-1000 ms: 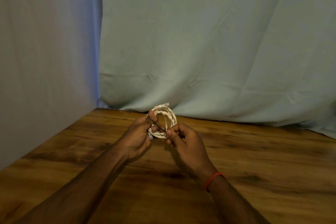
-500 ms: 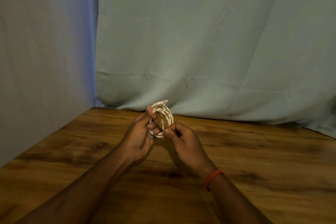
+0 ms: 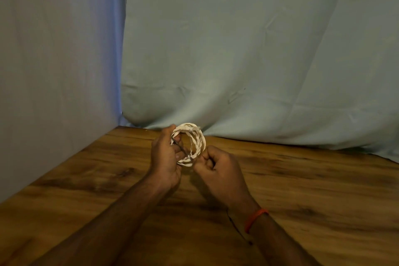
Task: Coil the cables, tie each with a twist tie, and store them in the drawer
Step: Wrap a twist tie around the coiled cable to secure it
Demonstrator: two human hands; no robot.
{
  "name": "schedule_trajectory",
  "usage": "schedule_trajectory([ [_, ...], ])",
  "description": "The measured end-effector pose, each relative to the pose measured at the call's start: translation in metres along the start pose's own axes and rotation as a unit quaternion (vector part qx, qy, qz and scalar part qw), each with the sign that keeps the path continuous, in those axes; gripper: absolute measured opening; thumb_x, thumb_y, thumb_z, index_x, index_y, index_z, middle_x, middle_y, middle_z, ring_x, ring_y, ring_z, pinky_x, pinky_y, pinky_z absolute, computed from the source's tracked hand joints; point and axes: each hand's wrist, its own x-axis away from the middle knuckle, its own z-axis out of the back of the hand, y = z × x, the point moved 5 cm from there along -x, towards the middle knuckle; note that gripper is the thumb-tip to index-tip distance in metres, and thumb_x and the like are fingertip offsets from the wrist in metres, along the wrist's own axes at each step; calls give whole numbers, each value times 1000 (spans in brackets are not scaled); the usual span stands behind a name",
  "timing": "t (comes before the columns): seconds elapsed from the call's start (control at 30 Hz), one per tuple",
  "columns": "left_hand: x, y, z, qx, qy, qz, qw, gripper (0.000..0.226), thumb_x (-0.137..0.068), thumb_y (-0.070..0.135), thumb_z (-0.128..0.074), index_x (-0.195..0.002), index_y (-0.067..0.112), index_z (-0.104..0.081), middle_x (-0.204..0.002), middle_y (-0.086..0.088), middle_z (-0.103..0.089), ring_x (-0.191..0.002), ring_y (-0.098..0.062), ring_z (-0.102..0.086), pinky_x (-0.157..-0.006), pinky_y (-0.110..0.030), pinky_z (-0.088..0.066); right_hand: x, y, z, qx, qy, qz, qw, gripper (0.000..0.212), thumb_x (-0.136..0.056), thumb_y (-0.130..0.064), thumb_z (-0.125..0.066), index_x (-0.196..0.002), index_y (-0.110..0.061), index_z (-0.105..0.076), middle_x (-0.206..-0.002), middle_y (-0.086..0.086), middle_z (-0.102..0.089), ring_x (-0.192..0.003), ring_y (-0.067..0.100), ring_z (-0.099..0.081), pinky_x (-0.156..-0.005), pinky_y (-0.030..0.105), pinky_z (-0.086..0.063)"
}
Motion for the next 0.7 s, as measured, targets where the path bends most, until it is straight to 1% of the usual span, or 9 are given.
schedule_trajectory([
  [0.07,3,3,2,-58,31,-40,997,25,-97,26,-57,-86,5,-67,-66,-7,-65,-49,-17,-62,-43,-22,-49,0,-3,4,8,15,-5,1000,24,-76,-8,-70,-60,-8,-53,-48,-10,-43,-47,5,-38,-47,20,-30],
  [0.1,4,5,2,-76,37,-56,995,24,-97,25,-58,-88,6,-69,-69,-7,-70,-56,-19,-67,-49,-26,-53,0,-4,5,16,19,-5,1000,23,-74,-9,-71,-59,-6,-54,-47,-8,-44,-46,5,-38,-46,20,-31],
  [0.23,11,10,0,-119,42,-96,987,19,-96,21,-60,-84,12,-71,-70,-3,-74,-65,-20,-69,-61,-31,-57,-1,-6,8,21,30,-26,999,25,-71,-12,-74,-54,-5,-57,-45,1,-50,-44,5,-39,-45,15,-32],
  [0.3,15,12,-4,-139,34,-109,984,21,-97,21,-60,-81,13,-71,-67,-1,-73,-61,-15,-68,-54,-26,-55,-1,-5,9,14,35,-37,999,25,-71,-14,-74,-55,-4,-58,-49,6,-55,-44,4,-40,-45,19,-33],
  [0.4,21,14,-8,-138,33,-111,984,28,-99,20,-57,-74,11,-66,-52,5,-64,-44,-6,-58,-41,-16,-42,-2,-5,9,7,33,-52,998,25,-72,-12,-74,-56,-2,-58,-45,-2,-49,-43,4,-38,-44,18,-32],
  [0.47,23,13,-11,-120,25,-97,988,30,-99,19,-56,-72,9,-65,-51,3,-62,-42,-7,-57,-40,-16,-42,-2,-5,9,2,34,-62,998,26,-73,-11,-74,-56,-1,-58,-44,-6,-47,-43,5,-37,-44,17,-31],
  [0.57,25,10,-12,-93,11,-91,991,35,-97,16,-56,-63,10,-56,-43,5,-51,-32,-4,-44,-34,-13,-33,-2,-5,11,-3,42,-78,996,28,-73,-12,-75,-53,-4,-58,-43,-7,-46,-41,4,-38,-44,17,-32],
  [0.63,25,8,-12,-76,6,-84,994,32,-96,15,-57,-64,11,-56,-43,6,-50,-30,-3,-41,-33,-13,-29,-2,-6,14,-12,47,-86,995,30,-72,-11,-75,-50,-7,-55,-41,-8,-43,-41,4,-35,-43,17,-30],
  [0.7,25,7,-10,-67,8,-78,995,27,-95,15,-58,-68,11,-57,-44,6,-53,-30,-3,-42,-34,-13,-32,-2,-7,15,-10,48,-90,995,31,-71,-11,-75,-49,-7,-54,-42,-8,-42,-41,4,-33,-43,19,-30],
])
